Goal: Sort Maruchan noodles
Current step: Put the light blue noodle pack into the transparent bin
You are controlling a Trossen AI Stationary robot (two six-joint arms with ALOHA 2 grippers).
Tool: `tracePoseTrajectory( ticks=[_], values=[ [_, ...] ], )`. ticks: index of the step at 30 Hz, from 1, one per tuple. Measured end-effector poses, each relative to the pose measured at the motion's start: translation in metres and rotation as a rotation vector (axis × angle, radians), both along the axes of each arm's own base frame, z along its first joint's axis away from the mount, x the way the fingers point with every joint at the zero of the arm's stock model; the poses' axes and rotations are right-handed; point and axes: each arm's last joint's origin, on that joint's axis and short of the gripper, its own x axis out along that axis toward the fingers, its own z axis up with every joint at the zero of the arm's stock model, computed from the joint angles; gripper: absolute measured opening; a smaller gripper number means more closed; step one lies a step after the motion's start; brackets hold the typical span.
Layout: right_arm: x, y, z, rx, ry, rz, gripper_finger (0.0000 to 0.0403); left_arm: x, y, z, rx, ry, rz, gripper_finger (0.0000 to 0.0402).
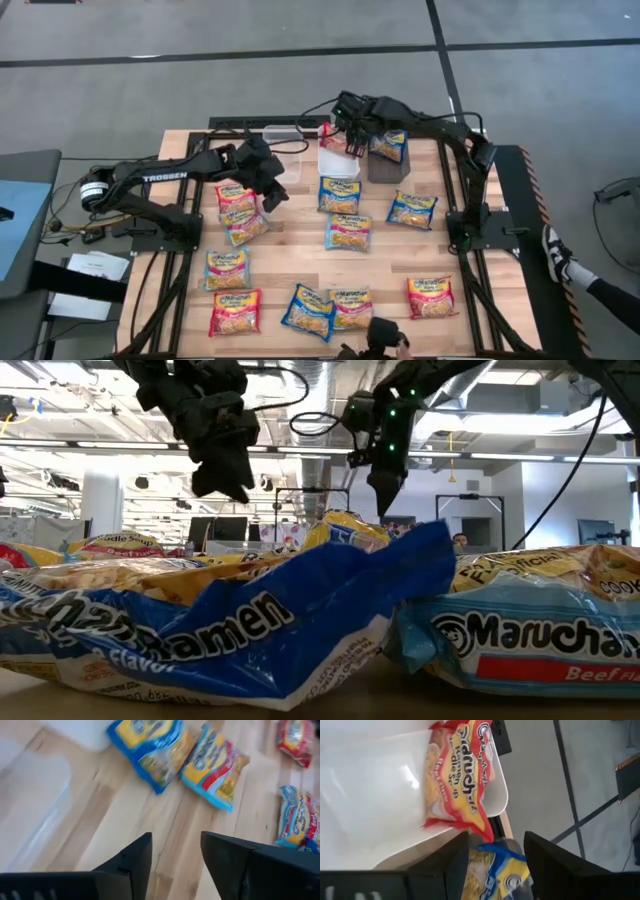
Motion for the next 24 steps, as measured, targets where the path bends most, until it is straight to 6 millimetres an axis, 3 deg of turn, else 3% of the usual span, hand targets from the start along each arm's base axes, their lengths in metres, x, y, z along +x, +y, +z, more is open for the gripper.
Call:
tracePoseTrajectory(
  ticks=[7,17,24],
  values=[
    [-0.003,0.011,0.018,0.058,0.011,-0.038,0.0208,-0.013,-0.001,0.007,-0.077,0.170,-0.009,0.0153],
    [-0.017,0.022,0.028,0.215,0.001,-0.050,0.0207,-0.033,-0.008,0.000,-0.088,0.406,-0.079,0.0146],
    [-0.033,0.033,0.043,0.249,-0.052,-0.066,0.0207,-0.058,-0.016,0.008,-0.039,0.421,-0.075,0.0146]
  ],
)
